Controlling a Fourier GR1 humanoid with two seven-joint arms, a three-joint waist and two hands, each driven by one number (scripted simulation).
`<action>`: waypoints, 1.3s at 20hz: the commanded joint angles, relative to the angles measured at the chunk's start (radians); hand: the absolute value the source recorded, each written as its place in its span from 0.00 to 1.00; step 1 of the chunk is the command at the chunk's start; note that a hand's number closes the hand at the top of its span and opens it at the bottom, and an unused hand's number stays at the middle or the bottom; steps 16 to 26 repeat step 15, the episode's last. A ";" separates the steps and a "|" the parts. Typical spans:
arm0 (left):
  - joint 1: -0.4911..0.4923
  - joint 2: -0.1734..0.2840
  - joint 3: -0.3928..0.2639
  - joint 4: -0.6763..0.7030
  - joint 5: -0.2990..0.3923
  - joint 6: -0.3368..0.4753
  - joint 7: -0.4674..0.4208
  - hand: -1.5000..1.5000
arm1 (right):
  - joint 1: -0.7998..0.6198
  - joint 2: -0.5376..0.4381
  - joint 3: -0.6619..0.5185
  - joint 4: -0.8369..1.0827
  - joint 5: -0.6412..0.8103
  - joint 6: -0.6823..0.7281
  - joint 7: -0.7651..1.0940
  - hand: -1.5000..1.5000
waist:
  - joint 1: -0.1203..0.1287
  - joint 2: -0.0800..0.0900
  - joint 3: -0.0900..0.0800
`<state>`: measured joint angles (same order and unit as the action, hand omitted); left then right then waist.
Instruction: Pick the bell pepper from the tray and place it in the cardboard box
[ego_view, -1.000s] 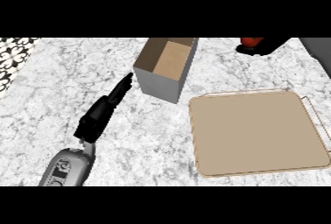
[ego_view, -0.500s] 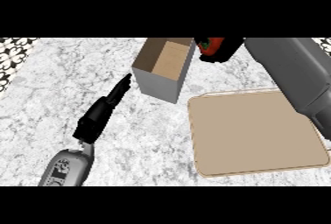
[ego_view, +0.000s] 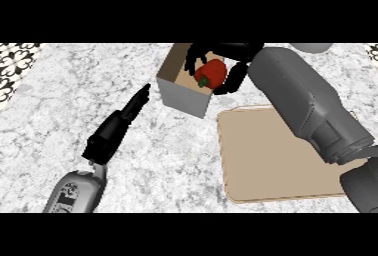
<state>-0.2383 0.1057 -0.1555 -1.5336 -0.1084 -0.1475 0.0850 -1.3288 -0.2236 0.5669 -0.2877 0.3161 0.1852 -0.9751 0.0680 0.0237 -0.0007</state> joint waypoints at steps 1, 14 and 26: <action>0.024 0.024 0.009 0.022 0.007 -0.029 -0.052 0.50 | -0.029 0.055 0.006 0.098 0.019 0.072 -0.027 0.00 | 0.015 0.008 0.000; -0.007 -0.018 -0.026 0.011 -0.019 -0.005 -0.028 0.50 | -0.054 0.035 -0.306 0.176 -0.329 0.413 0.080 0.00 | 0.037 0.023 0.001; -0.017 -0.026 -0.028 0.004 -0.022 0.003 -0.009 0.50 | -0.050 -0.011 -0.315 0.183 -0.337 0.447 0.079 0.00 | 0.036 0.026 0.002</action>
